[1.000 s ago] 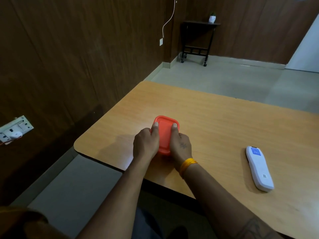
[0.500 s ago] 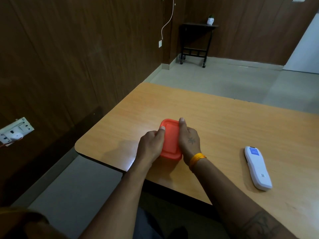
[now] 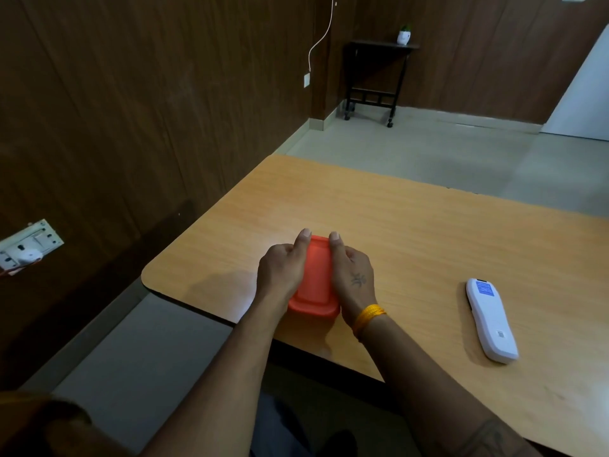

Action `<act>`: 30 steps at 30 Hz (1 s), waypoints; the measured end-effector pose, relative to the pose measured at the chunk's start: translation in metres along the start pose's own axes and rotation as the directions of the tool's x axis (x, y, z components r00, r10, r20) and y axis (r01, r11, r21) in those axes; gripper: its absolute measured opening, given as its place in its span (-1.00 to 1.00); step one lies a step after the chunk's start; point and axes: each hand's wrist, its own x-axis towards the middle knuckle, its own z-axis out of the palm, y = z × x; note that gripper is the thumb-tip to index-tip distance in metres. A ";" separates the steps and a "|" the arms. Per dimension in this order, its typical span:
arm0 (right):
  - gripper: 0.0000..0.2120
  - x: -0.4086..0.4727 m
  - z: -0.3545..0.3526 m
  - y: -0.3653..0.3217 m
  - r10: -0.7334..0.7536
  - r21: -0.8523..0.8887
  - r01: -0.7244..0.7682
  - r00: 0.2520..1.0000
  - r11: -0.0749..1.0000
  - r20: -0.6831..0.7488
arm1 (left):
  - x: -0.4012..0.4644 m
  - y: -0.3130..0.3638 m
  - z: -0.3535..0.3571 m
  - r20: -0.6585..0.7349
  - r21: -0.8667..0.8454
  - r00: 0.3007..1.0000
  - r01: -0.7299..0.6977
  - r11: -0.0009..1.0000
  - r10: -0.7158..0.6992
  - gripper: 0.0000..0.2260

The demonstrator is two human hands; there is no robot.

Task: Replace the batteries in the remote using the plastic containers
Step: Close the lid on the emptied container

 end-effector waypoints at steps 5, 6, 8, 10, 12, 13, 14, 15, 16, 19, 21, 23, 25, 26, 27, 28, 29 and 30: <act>-0.60 -0.017 0.005 0.005 -0.033 -0.036 0.030 0.995 0.999 -0.095 | 0.003 -0.001 -0.009 -0.064 -0.007 0.998 0.022 1.000 -0.022 -0.35; -0.62 -0.019 0.006 0.006 -0.039 -0.038 0.034 0.992 0.999 -0.123 | 0.002 -0.002 -0.010 -0.078 -0.014 0.997 0.015 1.000 -0.017 -0.40; -0.60 -0.021 0.009 0.006 -0.024 -0.032 0.019 0.986 0.999 -0.163 | -0.003 -0.003 -0.014 -0.096 -0.034 0.995 0.011 0.999 -0.014 -0.56; -0.58 -0.020 0.015 0.005 -0.003 -0.034 -0.003 0.983 0.999 -0.185 | -0.007 -0.007 -0.019 -0.106 -0.016 0.994 -0.005 1.000 0.003 -0.70; -0.59 -0.020 0.022 0.002 -0.016 -0.036 0.009 0.978 0.999 -0.208 | -0.010 -0.013 -0.024 -0.166 0.016 0.985 -0.038 0.999 0.040 -0.80; -0.60 -0.020 0.027 0.000 -0.033 -0.039 0.025 0.975 0.999 -0.221 | -0.011 -0.016 -0.026 -0.211 0.005 0.976 -0.049 0.999 0.049 -0.82; -0.62 -0.020 0.033 0.000 -0.046 -0.039 0.037 0.972 0.999 -0.230 | -0.013 -0.018 -0.029 -0.251 -0.013 0.967 -0.054 0.998 0.049 -0.84; -0.64 -0.020 0.039 0.000 -0.053 -0.040 0.045 0.971 0.998 -0.231 | -0.014 -0.020 -0.033 -0.283 -0.033 0.958 -0.054 0.998 0.043 -0.85; -0.67 -0.021 0.046 -0.001 -0.051 -0.043 0.042 0.974 0.998 -0.219 | -0.014 -0.022 -0.037 -0.307 -0.056 0.951 -0.051 0.997 0.032 -0.87; -0.75 -0.025 0.064 -0.010 0.003 -0.041 -0.008 0.991 0.999 -0.130 | -0.009 -0.031 -0.061 -0.328 -0.103 0.945 -0.046 0.994 0.010 -0.88; -0.75 -0.028 0.074 -0.016 0.048 -0.012 -0.049 0.995 0.999 -0.090 | -0.004 -0.036 -0.080 -0.278 -0.099 0.961 -0.032 0.995 0.003 -0.85; -0.74 -0.034 0.090 -0.021 0.101 0.059 -0.099 0.994 0.993 -0.027 | 0.004 -0.045 -0.104 -0.205 -0.137 0.978 0.003 0.991 -0.032 -0.82; -0.75 -0.039 0.109 -0.025 0.151 0.095 -0.155 0.987 0.983 0.049 | 0.014 -0.054 -0.130 -0.159 -0.173 0.984 0.051 0.984 -0.079 -0.80; -0.77 -0.040 0.120 -0.026 0.172 0.107 -0.181 0.981 0.978 0.087 | 0.022 -0.059 -0.142 -0.158 -0.179 0.982 0.070 0.981 -0.098 -0.81; -0.79 -0.041 0.130 -0.027 0.191 0.131 -0.208 0.973 0.969 0.127 | 0.030 -0.064 -0.155 -0.163 -0.189 0.979 0.087 0.978 -0.118 -0.83; -0.81 -0.042 0.140 -0.030 0.212 0.161 -0.239 0.963 0.958 0.168 | 0.037 -0.068 -0.167 -0.171 -0.196 0.976 0.098 0.976 -0.132 -0.84; -0.81 -0.043 0.150 -0.032 0.225 0.193 -0.263 0.954 0.945 0.201 | 0.044 -0.071 -0.177 -0.183 -0.197 0.973 0.103 0.975 -0.139 -0.86; -0.81 -0.044 0.159 -0.035 0.232 0.209 -0.279 0.946 0.937 0.225 | 0.050 -0.073 -0.186 -0.198 -0.186 0.970 0.105 0.977 -0.142 -0.87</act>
